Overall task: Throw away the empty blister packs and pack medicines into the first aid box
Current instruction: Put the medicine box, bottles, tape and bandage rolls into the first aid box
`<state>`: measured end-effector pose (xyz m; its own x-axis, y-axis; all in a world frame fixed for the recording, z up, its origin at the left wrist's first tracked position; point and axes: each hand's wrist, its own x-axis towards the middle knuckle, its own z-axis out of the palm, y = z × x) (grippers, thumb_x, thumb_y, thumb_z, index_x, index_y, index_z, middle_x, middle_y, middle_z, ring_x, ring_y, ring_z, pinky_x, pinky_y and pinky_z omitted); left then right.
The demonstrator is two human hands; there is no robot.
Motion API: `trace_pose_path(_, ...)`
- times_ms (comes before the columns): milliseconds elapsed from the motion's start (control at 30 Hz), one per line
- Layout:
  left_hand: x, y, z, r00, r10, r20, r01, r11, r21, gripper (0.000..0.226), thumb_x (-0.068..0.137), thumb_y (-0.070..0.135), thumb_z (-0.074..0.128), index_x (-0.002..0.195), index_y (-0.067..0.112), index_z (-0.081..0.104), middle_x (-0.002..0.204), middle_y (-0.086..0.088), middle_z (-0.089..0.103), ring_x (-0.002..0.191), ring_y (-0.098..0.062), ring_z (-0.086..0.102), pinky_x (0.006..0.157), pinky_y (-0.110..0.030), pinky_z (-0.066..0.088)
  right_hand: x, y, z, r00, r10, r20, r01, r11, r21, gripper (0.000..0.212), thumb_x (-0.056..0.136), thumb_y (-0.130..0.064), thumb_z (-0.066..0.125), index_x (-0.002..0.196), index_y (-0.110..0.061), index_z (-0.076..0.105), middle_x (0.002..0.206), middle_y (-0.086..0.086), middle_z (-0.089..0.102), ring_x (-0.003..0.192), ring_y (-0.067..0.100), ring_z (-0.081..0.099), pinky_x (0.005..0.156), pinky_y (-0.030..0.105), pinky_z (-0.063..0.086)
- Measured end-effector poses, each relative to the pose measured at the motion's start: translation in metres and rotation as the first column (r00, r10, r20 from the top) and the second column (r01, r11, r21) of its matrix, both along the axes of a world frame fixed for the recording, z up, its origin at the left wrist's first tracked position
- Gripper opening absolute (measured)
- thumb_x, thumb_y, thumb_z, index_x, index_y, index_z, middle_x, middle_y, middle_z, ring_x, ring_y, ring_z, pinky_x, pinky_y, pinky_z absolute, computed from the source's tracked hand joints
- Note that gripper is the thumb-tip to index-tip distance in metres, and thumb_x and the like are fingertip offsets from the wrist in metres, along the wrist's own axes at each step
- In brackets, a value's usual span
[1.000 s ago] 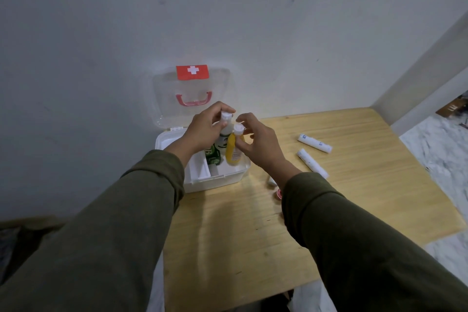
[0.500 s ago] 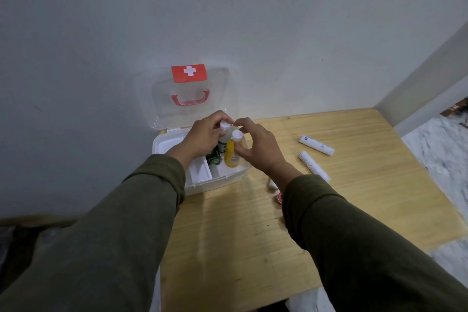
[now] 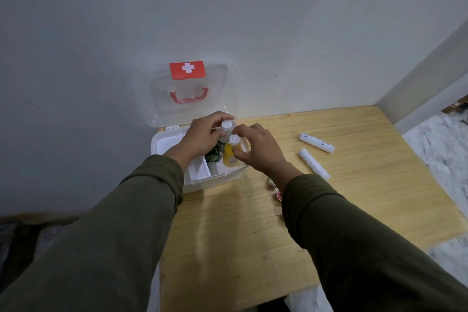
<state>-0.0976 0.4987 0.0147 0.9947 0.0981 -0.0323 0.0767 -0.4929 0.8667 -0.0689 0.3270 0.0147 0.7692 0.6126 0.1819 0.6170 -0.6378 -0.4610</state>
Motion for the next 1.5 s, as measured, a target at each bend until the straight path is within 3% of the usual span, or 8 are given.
trace_pose_path(133, -0.002, 0.000, 0.006, 1.000, 0.026, -0.002, -0.026, 1.000, 0.011, 0.035, 0.088, 0.003, 0.059, 0.114, 0.027, 0.061, 0.123, 0.001, 0.063, 0.115, -0.016, 0.058, 0.101, -0.034, 0.045, 0.000, -0.009, 0.004, 1.000, 0.000, -0.021, 0.000, 1.000, -0.014, 0.040, 0.075, -0.024, 0.070, 0.112, -0.015, 0.058, 0.098, 0.001, 0.068, 0.096, 0.025, 0.055, 0.080, 0.041, 0.046)
trace_pose_path(367, 0.012, -0.021, 0.039, 0.992, 0.068, 0.102, -0.070, 0.998, 0.011, 0.031, 0.091, 0.000, 0.053, 0.118, 0.015, 0.059, 0.121, 0.000, 0.063, 0.108, -0.007, 0.057, 0.092, -0.018, 0.041, 0.012, -0.048, 0.030, 0.994, -0.103, -0.033, 0.105, 0.993, 0.062, 0.041, 0.078, -0.023, 0.069, 0.115, -0.016, 0.054, 0.103, 0.001, 0.064, 0.097, 0.020, 0.056, 0.083, 0.033, 0.045)
trace_pose_path(633, 0.033, -0.100, 0.053, 0.963, 0.195, 0.188, -0.185, 0.980, -0.067, 0.026, 0.093, 0.005, 0.050, 0.116, 0.012, 0.059, 0.109, -0.006, 0.066, 0.099, -0.014, 0.060, 0.088, -0.018, 0.041, 0.063, -0.131, 0.048, 0.984, -0.157, -0.088, 0.145, 0.981, -0.133, 0.042, 0.081, -0.019, 0.066, 0.119, -0.022, 0.049, 0.111, 0.003, 0.060, 0.085, 0.015, 0.055, 0.074, 0.027, 0.042)
trace_pose_path(900, 0.037, -0.197, -0.007, 0.936, 0.350, -0.047, -0.353, 0.933, -0.078, 0.037, 0.089, 0.018, 0.063, 0.124, 0.015, 0.050, 0.112, -0.004, 0.060, 0.097, -0.014, 0.056, 0.080, -0.019, 0.038, 0.119, -0.185, 0.024, 0.966, 0.001, -0.258, -0.073, 0.960, -0.269, 0.048, 0.080, -0.020, 0.068, 0.123, -0.029, 0.047, 0.116, 0.008, 0.055, 0.088, 0.015, 0.052, 0.085, 0.031, 0.045)
trace_pose_path(1067, 0.044, -0.241, -0.039, 0.878, 0.436, -0.199, -0.450, 0.892, -0.032, 0.057, 0.079, 0.036, 0.072, 0.128, 0.021, 0.047, 0.118, -0.005, 0.054, 0.097, -0.013, 0.053, 0.083, -0.024, 0.040, 0.149, -0.199, 0.002, 0.944, 0.097, -0.314, -0.203, 0.924, -0.324, 0.052, 0.079, -0.017, 0.070, 0.123, -0.031, 0.047, 0.116, 0.009, 0.056, 0.086, 0.016, 0.051, 0.080, 0.029, 0.040)
trace_pose_path(1333, 0.055, -0.280, -0.060, 0.813, 0.510, -0.281, -0.498, 0.859, 0.120, 0.064, 0.073, 0.048, 0.073, 0.126, 0.023, 0.047, 0.116, -0.005, 0.047, 0.103, -0.020, 0.049, 0.081, -0.027, 0.036, 0.177, -0.189, -0.022, 0.917, 0.221, -0.331, -0.339, 0.870, -0.358, 0.048, 0.082, -0.019, 0.065, 0.126, -0.029, 0.046, 0.117, 0.010, 0.056, 0.092, 0.015, 0.048, 0.079, 0.028, 0.037)
trace_pose_path(1500, 0.061, -0.284, -0.067, 0.819, 0.503, -0.277, -0.475, 0.864, 0.165, 0.056, 0.072, 0.045, 0.074, 0.118, 0.022, 0.052, 0.112, -0.004, 0.059, 0.104, -0.022, 0.055, 0.077, -0.027, 0.040, 0.184, -0.182, -0.032, 0.901, 0.254, -0.351, -0.382, 0.849, -0.365, 0.047, 0.084, -0.016, 0.059, 0.128, -0.029, 0.047, 0.112, 0.011, 0.061, 0.089, 0.017, 0.048, 0.077, 0.027, 0.037)
